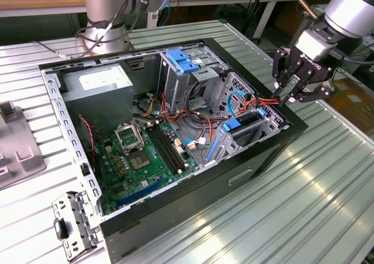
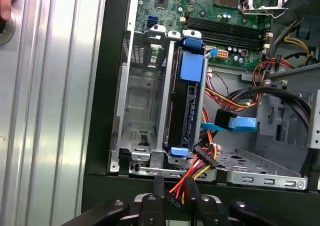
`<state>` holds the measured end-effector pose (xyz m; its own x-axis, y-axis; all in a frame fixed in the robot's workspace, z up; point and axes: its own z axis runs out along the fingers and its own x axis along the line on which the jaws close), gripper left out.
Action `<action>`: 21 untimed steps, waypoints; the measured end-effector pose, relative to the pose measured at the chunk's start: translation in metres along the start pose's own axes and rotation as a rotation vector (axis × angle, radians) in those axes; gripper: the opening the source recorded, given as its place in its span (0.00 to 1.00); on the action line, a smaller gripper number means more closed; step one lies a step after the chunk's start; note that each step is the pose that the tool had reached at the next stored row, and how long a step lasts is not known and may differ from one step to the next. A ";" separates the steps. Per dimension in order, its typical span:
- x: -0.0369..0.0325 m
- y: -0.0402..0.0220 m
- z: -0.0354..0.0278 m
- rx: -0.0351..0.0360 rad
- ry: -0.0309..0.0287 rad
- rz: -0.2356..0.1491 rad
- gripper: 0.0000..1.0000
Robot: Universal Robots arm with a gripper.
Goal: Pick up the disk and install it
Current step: 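Insert the first disk wire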
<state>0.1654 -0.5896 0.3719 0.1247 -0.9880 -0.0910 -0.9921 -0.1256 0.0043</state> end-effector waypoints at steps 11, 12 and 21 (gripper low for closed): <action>0.0034 -0.0110 -0.0009 -0.0310 0.0006 -0.289 0.30; 0.0035 -0.0116 -0.0004 -0.0322 0.0005 -0.302 0.30; 0.0044 -0.0153 0.0039 -0.0389 0.0011 -0.368 0.30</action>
<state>0.1811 -0.5916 0.3675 0.4731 -0.8762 -0.0924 -0.8795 -0.4759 0.0094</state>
